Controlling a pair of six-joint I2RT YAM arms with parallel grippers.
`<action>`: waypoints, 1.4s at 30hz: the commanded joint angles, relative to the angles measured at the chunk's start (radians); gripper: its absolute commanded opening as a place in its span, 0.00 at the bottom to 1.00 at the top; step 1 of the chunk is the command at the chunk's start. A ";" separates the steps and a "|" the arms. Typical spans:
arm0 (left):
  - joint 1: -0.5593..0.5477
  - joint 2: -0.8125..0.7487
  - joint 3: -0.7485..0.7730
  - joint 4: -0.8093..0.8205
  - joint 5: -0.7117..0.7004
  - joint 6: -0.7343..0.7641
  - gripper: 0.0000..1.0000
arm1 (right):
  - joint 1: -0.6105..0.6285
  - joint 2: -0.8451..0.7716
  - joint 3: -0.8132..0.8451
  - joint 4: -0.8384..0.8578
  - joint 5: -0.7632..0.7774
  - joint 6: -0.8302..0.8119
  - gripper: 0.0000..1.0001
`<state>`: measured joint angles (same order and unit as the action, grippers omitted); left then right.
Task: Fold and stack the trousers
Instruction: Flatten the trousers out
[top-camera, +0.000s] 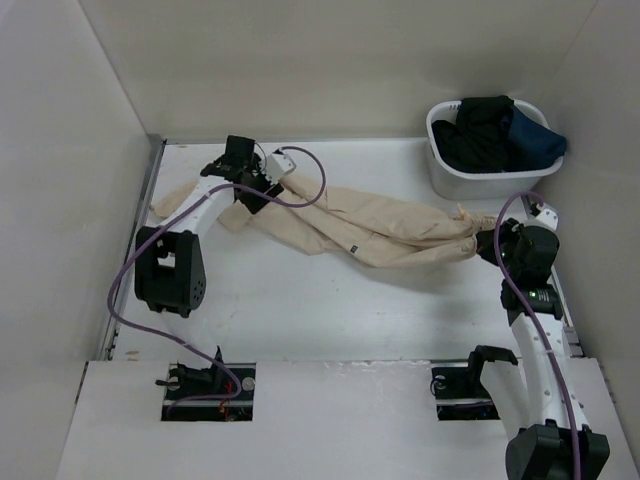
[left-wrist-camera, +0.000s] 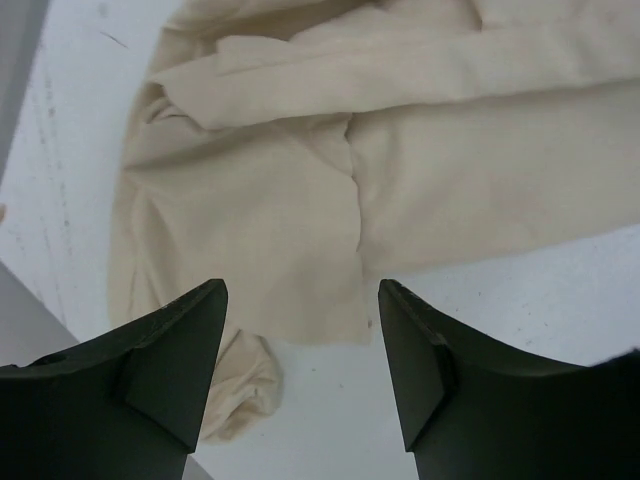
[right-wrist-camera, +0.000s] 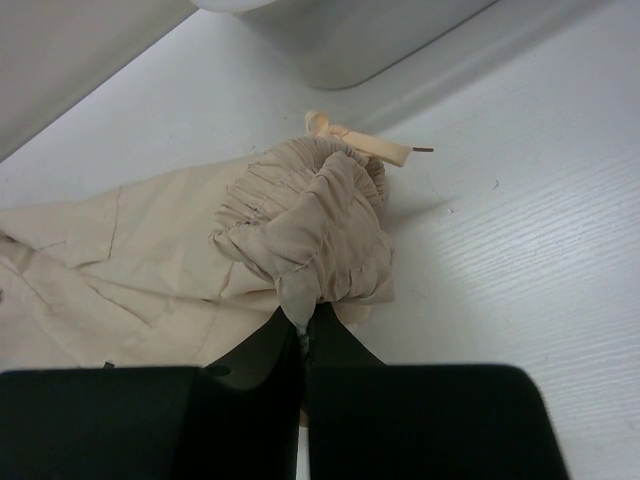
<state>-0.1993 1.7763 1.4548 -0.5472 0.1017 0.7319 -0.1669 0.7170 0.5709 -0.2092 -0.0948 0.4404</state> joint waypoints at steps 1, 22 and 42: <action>0.038 0.076 -0.024 0.104 -0.095 0.037 0.61 | 0.000 -0.001 -0.002 0.050 -0.009 -0.003 0.02; 0.013 0.190 -0.011 0.076 -0.022 -0.072 0.54 | -0.127 -0.008 0.017 -0.108 0.160 0.098 0.68; 0.145 -0.230 -0.126 -0.038 0.160 -0.052 0.08 | -0.070 0.093 -0.197 -0.101 0.262 0.712 1.00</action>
<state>-0.0902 1.6886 1.3567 -0.5133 0.1406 0.6518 -0.2527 0.7658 0.3740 -0.4110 0.1780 1.0237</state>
